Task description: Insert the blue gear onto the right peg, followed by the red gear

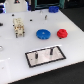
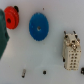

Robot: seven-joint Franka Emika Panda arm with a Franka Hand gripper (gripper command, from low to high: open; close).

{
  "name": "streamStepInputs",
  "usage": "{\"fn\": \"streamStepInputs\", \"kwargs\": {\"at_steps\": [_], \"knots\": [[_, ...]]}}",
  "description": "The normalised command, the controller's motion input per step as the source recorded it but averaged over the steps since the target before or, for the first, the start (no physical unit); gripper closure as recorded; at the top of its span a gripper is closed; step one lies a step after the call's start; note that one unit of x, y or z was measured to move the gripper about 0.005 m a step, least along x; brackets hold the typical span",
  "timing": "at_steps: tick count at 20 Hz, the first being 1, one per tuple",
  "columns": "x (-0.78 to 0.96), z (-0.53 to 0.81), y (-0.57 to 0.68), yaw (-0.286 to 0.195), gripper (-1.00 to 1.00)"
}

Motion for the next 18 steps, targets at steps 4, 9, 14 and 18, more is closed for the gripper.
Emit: {"fn": "streamStepInputs", "kwargs": {"at_steps": [4, 9, 14, 18], "knots": [[-0.51, -0.39, 0.35, 0.0, -1.0], [-0.48, -0.4, 0.28, 0.0, -1.0], [-0.36, -0.46, 0.18, 0.0, -1.0], [-0.23, -0.49, 0.06, 0.0, -1.0]]}}
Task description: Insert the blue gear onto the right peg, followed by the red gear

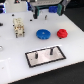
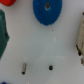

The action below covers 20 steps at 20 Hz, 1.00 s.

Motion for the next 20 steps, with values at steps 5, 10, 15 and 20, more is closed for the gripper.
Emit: {"fn": "streamStepInputs", "kwargs": {"at_steps": [5, 10, 15, 20], "knots": [[-0.2, -0.5, 0.02, 0.0, -1.0], [-0.21, -0.52, 0.01, 0.0, -1.0], [-0.16, -0.46, 0.01, 0.0, -1.0], [-0.19, -0.38, 0.0, 0.0, -1.0]]}}
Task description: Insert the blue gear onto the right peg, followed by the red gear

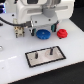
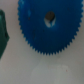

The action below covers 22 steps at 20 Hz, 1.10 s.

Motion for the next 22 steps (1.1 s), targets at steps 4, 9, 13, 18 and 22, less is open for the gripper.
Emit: {"fn": "streamStepInputs", "kwargs": {"at_steps": [4, 9, 13, 18, 22], "knots": [[-0.21, -0.31, -0.02, 0.0, 1.0], [-0.28, -0.23, 0.0, 0.0, 1.0], [-0.27, -0.15, -0.03, 0.0, 1.0], [-0.18, -0.04, -0.03, 0.0, 1.0], [-0.05, 0.09, 0.02, 0.0, 1.0]]}}
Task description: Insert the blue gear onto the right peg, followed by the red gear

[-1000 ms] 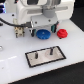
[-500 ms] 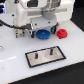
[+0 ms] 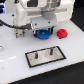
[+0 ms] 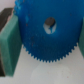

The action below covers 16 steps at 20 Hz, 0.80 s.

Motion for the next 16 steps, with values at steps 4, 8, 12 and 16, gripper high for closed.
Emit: {"fn": "streamStepInputs", "kwargs": {"at_steps": [4, 8, 12, 16], "knots": [[0.05, 0.35, 0.06, 0.0, 1.0], [0.37, 0.48, -0.01, 0.0, 1.0], [0.63, 0.46, -0.02, 0.0, 1.0], [0.69, 0.43, -0.01, 0.0, 1.0]]}}
